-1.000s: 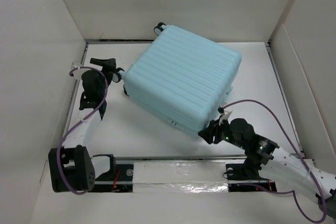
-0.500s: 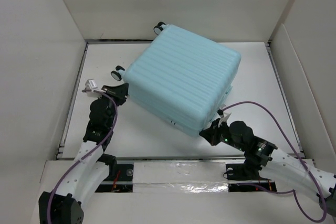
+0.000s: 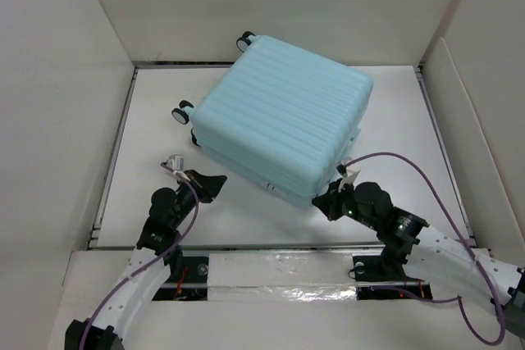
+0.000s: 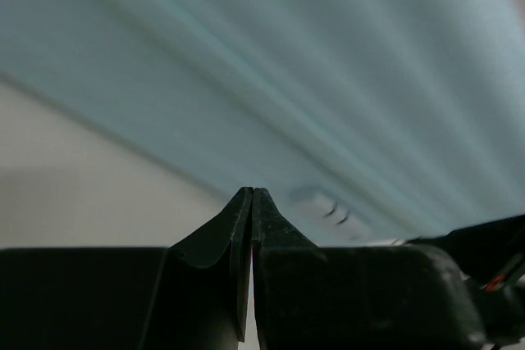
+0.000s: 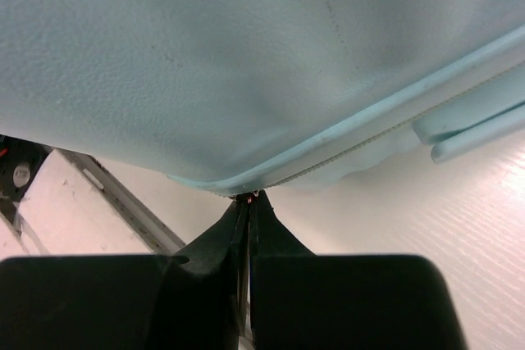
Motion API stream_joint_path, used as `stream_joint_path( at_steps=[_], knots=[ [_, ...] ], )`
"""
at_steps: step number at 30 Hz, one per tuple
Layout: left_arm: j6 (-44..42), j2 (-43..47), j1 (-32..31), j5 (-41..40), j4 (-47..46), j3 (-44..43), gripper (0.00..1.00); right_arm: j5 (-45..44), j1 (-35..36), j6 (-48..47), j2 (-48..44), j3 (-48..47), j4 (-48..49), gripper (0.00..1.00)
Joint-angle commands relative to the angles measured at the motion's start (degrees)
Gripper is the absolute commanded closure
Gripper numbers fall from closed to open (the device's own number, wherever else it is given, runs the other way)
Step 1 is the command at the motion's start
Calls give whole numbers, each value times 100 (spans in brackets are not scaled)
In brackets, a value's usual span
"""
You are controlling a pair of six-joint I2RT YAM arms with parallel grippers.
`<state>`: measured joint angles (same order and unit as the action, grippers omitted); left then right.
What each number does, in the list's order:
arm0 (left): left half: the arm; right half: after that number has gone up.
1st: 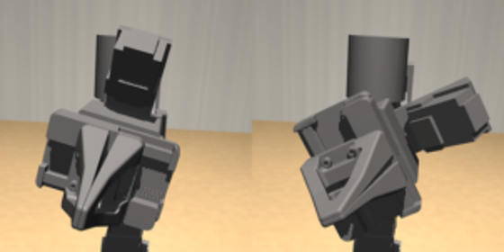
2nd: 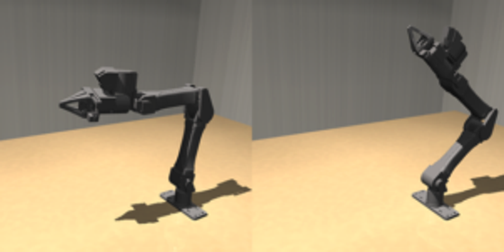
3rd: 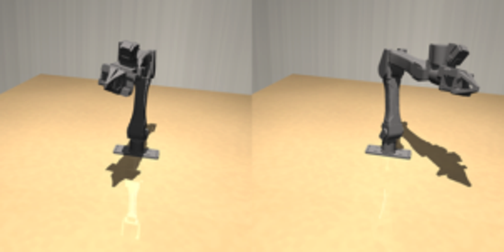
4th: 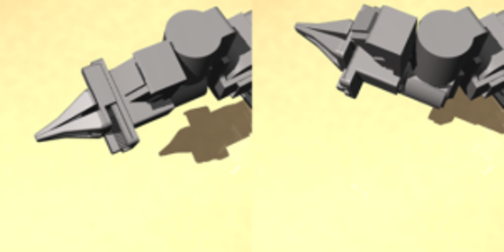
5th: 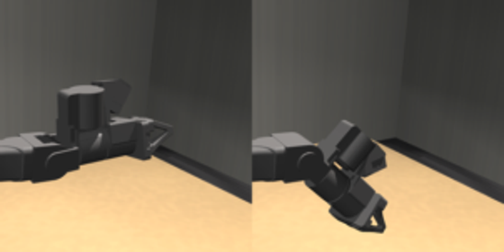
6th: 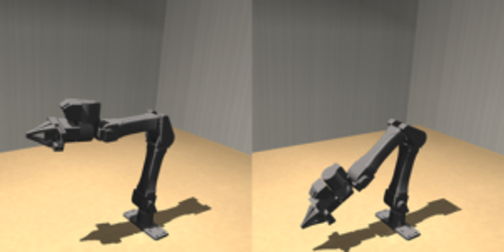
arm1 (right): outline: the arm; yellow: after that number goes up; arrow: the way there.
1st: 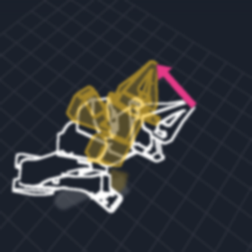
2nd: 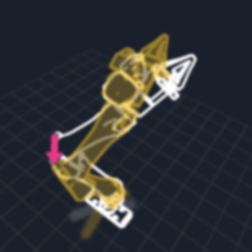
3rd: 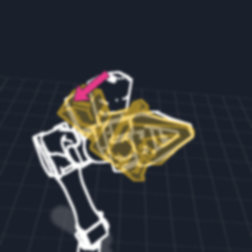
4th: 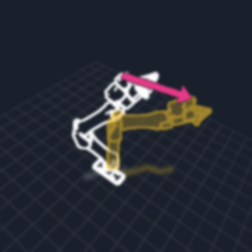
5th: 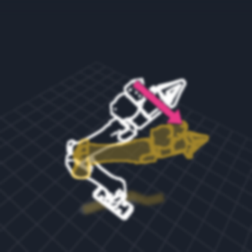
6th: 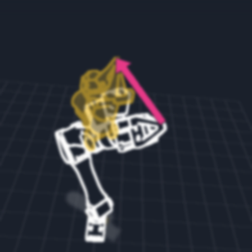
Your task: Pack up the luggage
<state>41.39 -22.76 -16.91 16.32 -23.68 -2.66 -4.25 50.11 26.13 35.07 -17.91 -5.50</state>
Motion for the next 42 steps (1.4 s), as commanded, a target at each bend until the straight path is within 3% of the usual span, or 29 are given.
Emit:
stream_joint_path(
  at_steps=[1,3,4,6,7,8,9,12,15,20,28,33,39,42],
  knots=[
    [-586,-567,-180,522,-697,213,100,-621,-483,-292,122,-423,1095,100],
    [-702,-1052,-793,146,-1023,117,100,-350,-729,-389,228,-520,1086,100],
    [-746,-1620,-1789,-622,-1190,-58,100,-253,-991,-476,281,-573,1086,100],
    [-807,-2299,-3031,-1705,-1595,-348,100,-24,-1248,-600,369,-722,1068,100],
    [-834,-3042,-3664,-3077,-1604,-776,100,38,-1527,-748,404,-775,1060,100],
    [-799,-3398,-4436,-3595,-1570,-998,100,134,-1678,-811,456,-845,1025,100],
    [-773,-3671,-4444,-3740,-1630,-1183,100,370,-1828,-898,474,-976,990,100],
    [-518,-4419,-4163,-3004,-2604,-1272,100,871,-2408,-1136,580,-1118,928,100],
    [-500,-5052,-4224,-3099,-2589,-1737,100,1311,-2900,-1224,615,-1074,1024,100],
    [-596,-5958,-4224,-3328,-2948,-2528,100,1691,-2955,-1084,510,-837,1068,100],
    [-649,-6907,-4224,-3468,-3371,-3293,100,778,-1681,-619,150,-590,648,100],
    [-685,-7224,-4224,-3600,-3476,-3540,100,-13,-302,-285,210,-775,356,100],
    [-544,-7479,-4224,-3688,-3687,-3707,100,-1216,1322,339,851,-1047,796,100],
    [-430,-7733,-4172,-3557,-3827,-3795,100,-1964,1738,576,1473,-1249,1565,100]
  ],
)
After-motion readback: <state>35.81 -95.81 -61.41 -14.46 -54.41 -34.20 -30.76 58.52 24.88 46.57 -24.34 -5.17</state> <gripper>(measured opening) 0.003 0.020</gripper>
